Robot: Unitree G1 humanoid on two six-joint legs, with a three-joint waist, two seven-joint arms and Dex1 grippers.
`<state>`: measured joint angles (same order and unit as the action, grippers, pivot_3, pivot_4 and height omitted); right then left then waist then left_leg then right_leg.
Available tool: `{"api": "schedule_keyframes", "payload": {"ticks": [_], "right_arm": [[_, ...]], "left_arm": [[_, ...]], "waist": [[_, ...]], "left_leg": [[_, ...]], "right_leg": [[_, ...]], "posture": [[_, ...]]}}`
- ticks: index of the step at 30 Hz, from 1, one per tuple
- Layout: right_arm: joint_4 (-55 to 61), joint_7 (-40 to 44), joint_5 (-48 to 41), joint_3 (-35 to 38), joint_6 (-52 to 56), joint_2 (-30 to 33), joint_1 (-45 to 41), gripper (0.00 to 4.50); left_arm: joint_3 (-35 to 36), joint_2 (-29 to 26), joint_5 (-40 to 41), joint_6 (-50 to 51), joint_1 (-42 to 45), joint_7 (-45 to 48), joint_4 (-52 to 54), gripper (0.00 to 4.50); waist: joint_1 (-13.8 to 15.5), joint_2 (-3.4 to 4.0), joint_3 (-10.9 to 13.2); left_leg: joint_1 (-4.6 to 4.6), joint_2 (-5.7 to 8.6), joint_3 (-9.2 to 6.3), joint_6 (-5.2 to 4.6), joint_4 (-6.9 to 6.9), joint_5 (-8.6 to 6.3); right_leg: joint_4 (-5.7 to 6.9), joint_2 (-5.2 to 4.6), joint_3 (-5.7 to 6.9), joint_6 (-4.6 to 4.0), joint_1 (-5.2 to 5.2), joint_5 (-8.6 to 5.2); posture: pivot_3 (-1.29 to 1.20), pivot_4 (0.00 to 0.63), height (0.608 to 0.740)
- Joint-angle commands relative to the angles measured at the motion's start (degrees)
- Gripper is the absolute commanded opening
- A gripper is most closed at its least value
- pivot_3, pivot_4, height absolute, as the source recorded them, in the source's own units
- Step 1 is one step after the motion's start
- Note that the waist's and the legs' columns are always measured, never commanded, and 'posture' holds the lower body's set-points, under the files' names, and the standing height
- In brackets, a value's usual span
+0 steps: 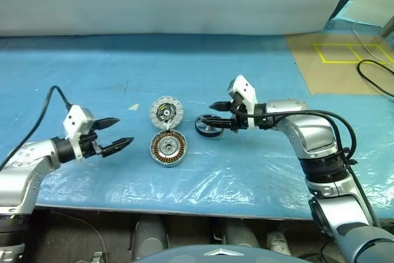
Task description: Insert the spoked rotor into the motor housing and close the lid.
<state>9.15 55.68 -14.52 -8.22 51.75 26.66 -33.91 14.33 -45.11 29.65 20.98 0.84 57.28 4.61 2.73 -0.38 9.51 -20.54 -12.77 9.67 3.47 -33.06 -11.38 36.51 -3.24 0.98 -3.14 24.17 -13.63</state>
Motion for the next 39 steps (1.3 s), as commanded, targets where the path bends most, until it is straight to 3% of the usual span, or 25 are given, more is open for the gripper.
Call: {"api": "schedule_keyframes", "payload": {"ticks": [1, 9, 21, 24, 30, 31, 36, 39], "right_arm": [[3.0, -1.9, -2.1, 0.9, 0.2, 0.1, -0.4, 3.19], [3.1, -4.3, -3.7, 0.4, -0.4, 0.1, -0.5, 3.19], [2.4, -5.6, -4.3, -0.7, -1.4, 1.2, -0.7, 3.19], [2.5, -5.7, -4.5, -0.7, -1.4, 1.2, -0.6, 3.23], [2.8, -6.0, -4.9, -0.7, -1.1, 1.3, -0.5, 3.23], [2.9, -6.0, -4.9, -0.6, -1.1, 1.3, -0.4, 3.23], [3.0, -6.0, -5.1, 0.0, -1.0, 2.0, 0.5, 3.23], [2.1, -6.1, -5.0, 0.6, -1.5, 3.0, 2.8, 3.23]], "left_arm": [[0.0, 2.0, -1.3, -2.7, -1.3, -0.3, -2.1, 4.5], [-1.8, 11.8, -6.0, -10.3, -0.4, -6.4, -11.1, 4.5], [-3.9, 15.4, -11.3, -17.6, -0.1, -9.4, -19.4, 4.5], [-4.3, 15.2, -11.0, -16.6, -0.6, -8.5, -19.4, 3.86], [-5.2, 14.9, -11.2, -15.1, -0.3, -7.9, -20.2, 1.91], [-5.6, 14.7, -10.7, -14.7, -0.6, -6.7, -19.7, 1.91], [-6.3, 13.9, -11.3, -13.5, -1.1, -5.4, -19.5, 0.68], [-6.2, 13.8, -10.4, -12.4, -1.3, -4.2, -19.2, 0.68]], "waist": [[-0.1, 0.0, 0.0], [0.3, 0.03, 0.0], [0.3, 0.03, 0.0], [0.3, 0.04, 0.0], [0.3, 0.06, 0.0], [0.3, 0.06, 0.0], [0.3, 0.09, 0.0], [0.4, 0.13, 0.0]], "left_leg": [[0.02, -0.01, 0.0, 0.0, 0.0, 0.0], [0.05, -0.02, 0.02, 0.0, -0.01, 0.0], [0.4, -0.02, 0.02, -0.01, -0.01, 0.0], [0.48, -0.02, 0.02, -0.01, 0.0, 0.0], [0.47, 0.03, 0.07, 0.0, 0.05, -0.01], [0.47, 0.03, 0.07, 0.0, 0.06, 0.0], [0.47, 0.04, 0.09, 0.0, 0.13, -0.01], [0.5, 0.05, 0.09, 0.0, 0.21, -0.01]], "right_leg": [[0.0, 0.0, -0.01, 0.0, -0.01, 0.0], [0.01, 0.0, -0.02, 0.0, -0.03, 0.0], [0.02, -0.02, -0.04, 0.02, -0.32, -0.01], [0.02, -0.02, -0.05, 0.03, -0.4, -0.02], [-0.06, -0.04, -0.11, 0.04, -0.4, -0.03], [-0.07, -0.04, -0.11, 0.05, -0.4, -0.03], [-0.15, -0.04, -0.12, 0.05, -0.4, -0.04], [-0.25, -0.05, -0.12, 0.05, -0.46, -0.04]], "posture": [[0.0, 0.15, 0.74], [0.0, 0.15, 0.74], [0.0, 0.15, 0.74], [0.0, 0.15, 0.74], [0.0, 0.15, 0.74], [0.0, 0.15, 0.74], [0.0, 0.15, 0.74], [0.0, 0.15, 0.74]]}}
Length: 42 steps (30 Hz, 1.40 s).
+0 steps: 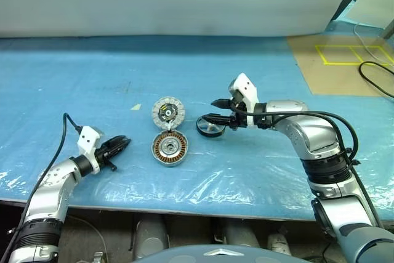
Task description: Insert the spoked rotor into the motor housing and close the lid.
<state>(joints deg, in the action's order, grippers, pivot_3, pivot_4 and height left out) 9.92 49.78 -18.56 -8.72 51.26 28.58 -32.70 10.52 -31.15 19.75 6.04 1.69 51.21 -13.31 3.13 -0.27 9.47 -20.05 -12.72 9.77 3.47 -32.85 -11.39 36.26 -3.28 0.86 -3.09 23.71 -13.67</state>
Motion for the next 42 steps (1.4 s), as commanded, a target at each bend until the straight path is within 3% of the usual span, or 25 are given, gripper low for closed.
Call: {"api": "schedule_keyframes", "payload": {"ticks": [1, 17, 23, 30, 42], "right_arm": [[0.9, -0.2, -0.8, 1.2, -1.6, 1.4, 2.7, 3.23], [8.4, 6.4, -12.9, 7.9, -9.1, 1.6, 14.4, 3.23], [11.0, 14.5, -16.8, 6.3, -9.5, 6.6, 15.2, 3.23], [7.5, 20.1, -12.3, 1.5, -16.4, 10.4, 12.7, 3.23], [5.8, 16.8, -9.8, -0.7, -20.0, 7.7, 11.1, 3.23]], "left_arm": [[-2.4, -0.1, -0.4, 2.6, -2.2, 2.1, -1.2, 0.68], [-2.5, -0.5, -0.2, 2.5, 0.8, 3.5, -2.2, 0.68], [-3.0, -0.9, -0.4, 3.3, 2.1, 4.2, -2.4, 0.68], [-3.1, -1.5, 0.2, 3.7, 2.9, 5.4, -1.2, 0.68], [-2.3, -2.0, 3.1, 7.0, 0.9, 7.3, 3.7, 0.68]], "waist": [[0.0, 0.03, 0.0], [0.9, 0.26, -0.1], [1.1, 0.26, -0.1], [1.0, 0.27, -0.1], [0.9, 0.24, -0.1]], "left_leg": [[0.01, 0.01, 0.0, 0.0, 0.04, 0.0], [0.25, 0.04, 0.03, -0.13, 0.52, -0.07], [0.2, 0.05, 0.02, -0.16, 0.52, -0.08], [0.17, 0.02, 0.02, -0.17, 0.54, -0.09], [0.05, 0.0, 0.01, -0.16, 0.55, -0.08]], "right_leg": [[-0.07, 0.0, 0.0, 0.0, -0.03, 0.0], [-0.68, -0.01, 0.08, 0.02, -0.41, 0.01], [-0.79, -0.03, 0.08, 0.03, -0.44, 0.01], [-0.79, -0.02, 0.13, 0.04, -0.45, 0.0], [-0.84, -0.02, 0.22, 0.04, -0.35, 0.0]], "posture": [[0.0, 0.15, 0.74], [0.0, 0.15, 0.74], [0.0, 0.15, 0.74], [0.0, 0.15, 0.74], [0.0, 0.15, 0.74]]}}
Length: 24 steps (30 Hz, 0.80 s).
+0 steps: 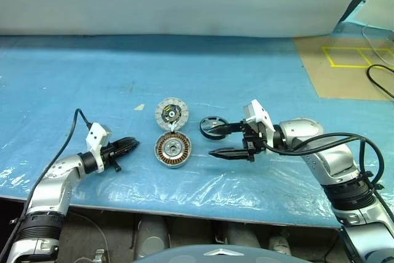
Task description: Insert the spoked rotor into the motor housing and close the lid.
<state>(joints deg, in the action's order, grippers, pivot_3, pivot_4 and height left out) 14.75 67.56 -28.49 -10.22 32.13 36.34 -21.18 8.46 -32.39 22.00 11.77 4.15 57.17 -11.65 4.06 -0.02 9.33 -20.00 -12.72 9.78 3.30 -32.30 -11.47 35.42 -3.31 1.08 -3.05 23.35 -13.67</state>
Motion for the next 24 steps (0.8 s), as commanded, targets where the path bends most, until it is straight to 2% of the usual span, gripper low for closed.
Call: {"api": "schedule_keyframes", "payload": {"ticks": [1, 7, 18, 24], "right_arm": [[1.1, -1.3, 0.2, 0.8, -0.7, 0.0, -0.3, 3.23], [2.2, -2.9, -0.4, 1.7, 0.0, 0.3, -0.6, 3.23], [5.0, -5.8, -2.5, 4.4, 3.9, 2.3, -1.0, 3.23], [6.4, -7.8, -3.4, 6.0, 6.3, 3.0, -1.2, 3.23]], "left_arm": [[-0.4, -0.9, -0.3, 0.3, -1.5, 0.3, 2.0, 0.68], [0.5, -1.2, 0.0, -0.3, 0.0, -0.3, 4.2, 0.68], [2.1, -3.6, 4.5, -0.5, 2.5, 1.8, 15.6, 0.68], [-5.2, 0.3, 0.6, -6.1, 3.3, 1.8, 20.7, 0.68]], "waist": [[0.0, -0.01, 0.0], [0.0, -0.03, 0.0], [0.0, -0.09, 0.1], [0.0, -0.09, 0.1]], "left_leg": [[0.0, 0.0, 0.0, 0.0, 0.0, 0.0], [0.02, -0.04, 0.0, 0.0, -0.01, 0.0], [-0.05, -0.03, -0.01, 0.06, 0.01, 0.04], [-0.05, -0.02, 0.0, 0.09, 0.0, 0.05]], "right_leg": [[0.0, 0.0, 0.0, 0.0, 0.0, 0.0], [0.02, 0.02, 0.02, 0.0, 0.0, 0.0], [-0.01, 0.02, 0.03, 0.0, 0.05, 0.0], [-0.01, 0.01, 0.03, 0.0, 0.04, 0.0]], "posture": [[0.0, 0.15, 0.74], [0.0, 0.15, 0.74], [0.0, 0.15, 0.74], [0.0, 0.15, 0.74]]}}
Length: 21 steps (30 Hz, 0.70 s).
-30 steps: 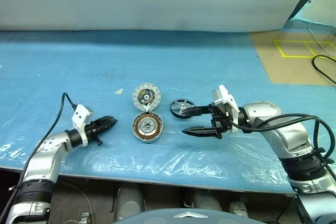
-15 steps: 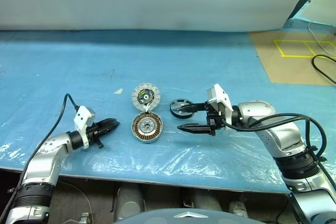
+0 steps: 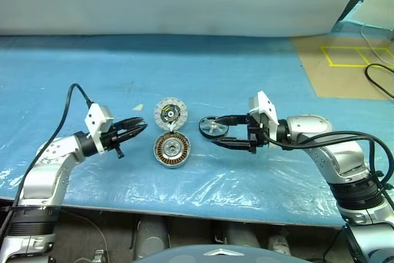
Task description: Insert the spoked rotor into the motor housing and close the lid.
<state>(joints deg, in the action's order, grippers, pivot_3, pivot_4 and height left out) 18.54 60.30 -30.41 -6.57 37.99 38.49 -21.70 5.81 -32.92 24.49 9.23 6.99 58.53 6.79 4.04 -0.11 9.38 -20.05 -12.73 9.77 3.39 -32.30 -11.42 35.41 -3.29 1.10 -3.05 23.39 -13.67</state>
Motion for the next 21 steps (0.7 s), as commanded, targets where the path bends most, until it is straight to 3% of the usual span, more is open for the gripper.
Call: {"api": "schedule_keyframes", "payload": {"ticks": [1, 11, 21], "right_arm": [[2.8, -0.7, -1.6, 2.4, 0.7, 1.1, -0.5, 3.23], [4.9, -2.2, -1.9, 4.4, 1.4, 3.8, 2.9, 3.23], [3.9, -2.6, -0.9, 3.7, -0.2, 4.7, 4.3, 3.23]], "left_arm": [[-4.0, 1.5, -2.4, -4.9, 0.2, 1.0, 2.2, 0.68], [-8.6, 7.7, -6.0, -15.1, -0.6, -0.2, -2.5, 0.68], [-10.5, 6.1, -9.6, -19.0, -3.1, 0.2, -4.6, 0.68]], "waist": [[0.0, 0.0, 0.0], [0.0, 0.0, 0.0], [0.0, 0.0, 0.0]], "left_leg": [[0.0, -0.01, 0.0, 0.01, 0.0, 0.01], [0.0, -0.02, 0.0, 0.03, 0.0, 0.02], [0.0, -0.02, 0.0, 0.02, -0.01, 0.01]], "right_leg": [[0.0, 0.01, 0.0, 0.0, 0.0, 0.0], [0.01, 0.02, 0.0, 0.02, 0.0, 0.0], [0.01, 0.02, 0.0, 0.05, 0.0, 0.01]], "posture": [[0.0, 0.15, 0.74], [0.0, 0.15, 0.74], [0.0, 0.15, 0.74]]}}
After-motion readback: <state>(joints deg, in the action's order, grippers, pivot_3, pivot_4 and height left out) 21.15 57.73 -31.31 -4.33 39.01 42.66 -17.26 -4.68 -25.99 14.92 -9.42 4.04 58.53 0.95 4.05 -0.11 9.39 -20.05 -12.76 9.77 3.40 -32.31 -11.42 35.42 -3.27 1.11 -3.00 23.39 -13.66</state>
